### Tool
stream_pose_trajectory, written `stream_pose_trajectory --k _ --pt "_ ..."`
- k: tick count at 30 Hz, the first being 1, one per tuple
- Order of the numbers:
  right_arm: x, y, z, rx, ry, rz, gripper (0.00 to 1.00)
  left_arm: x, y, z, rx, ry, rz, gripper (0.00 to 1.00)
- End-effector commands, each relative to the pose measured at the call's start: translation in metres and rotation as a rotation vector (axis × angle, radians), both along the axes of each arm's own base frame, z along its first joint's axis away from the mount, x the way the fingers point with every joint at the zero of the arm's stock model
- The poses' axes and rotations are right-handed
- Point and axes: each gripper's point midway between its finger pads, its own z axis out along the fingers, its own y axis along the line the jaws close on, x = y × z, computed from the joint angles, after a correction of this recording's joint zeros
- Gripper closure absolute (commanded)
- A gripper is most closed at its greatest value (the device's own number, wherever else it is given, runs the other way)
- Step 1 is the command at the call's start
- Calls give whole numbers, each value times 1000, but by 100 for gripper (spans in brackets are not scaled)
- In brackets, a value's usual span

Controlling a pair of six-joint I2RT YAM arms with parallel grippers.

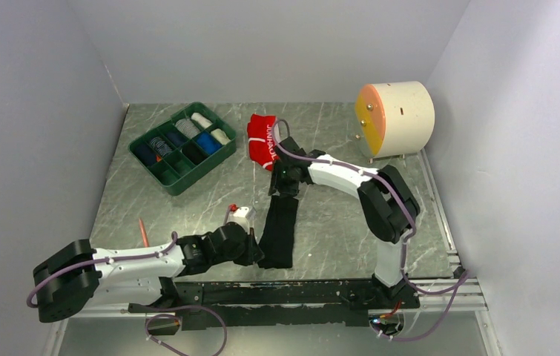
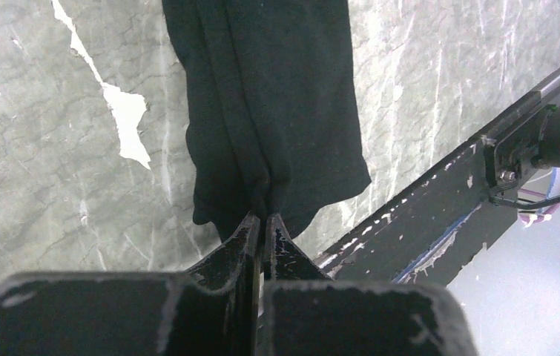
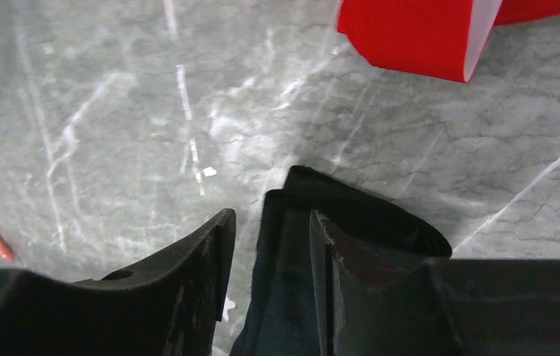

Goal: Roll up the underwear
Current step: Fold the underwear at the center of the board.

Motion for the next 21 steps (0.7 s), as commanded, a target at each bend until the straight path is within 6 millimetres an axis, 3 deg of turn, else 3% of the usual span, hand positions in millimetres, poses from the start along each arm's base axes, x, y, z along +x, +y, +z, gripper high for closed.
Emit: stream_pose_trajectory --k 1,4,10,17,21 --pt "11 9 65 119 -173 57 54 3 -9 16 -33 -22 -20 95" --pt "-3 6 69 167 -175 73 56 2 -10 15 -33 -25 -25 95" --pt "-28 10 39 239 -99 98 76 4 -10 14 -15 -25 -24 95" --pt "-17 5 -6 141 -65 74 83 1 -10 7 -10 -7 -33 95" --pt "-10 6 -9 127 -72 81 80 1 -5 4 7 -5 -20 95"
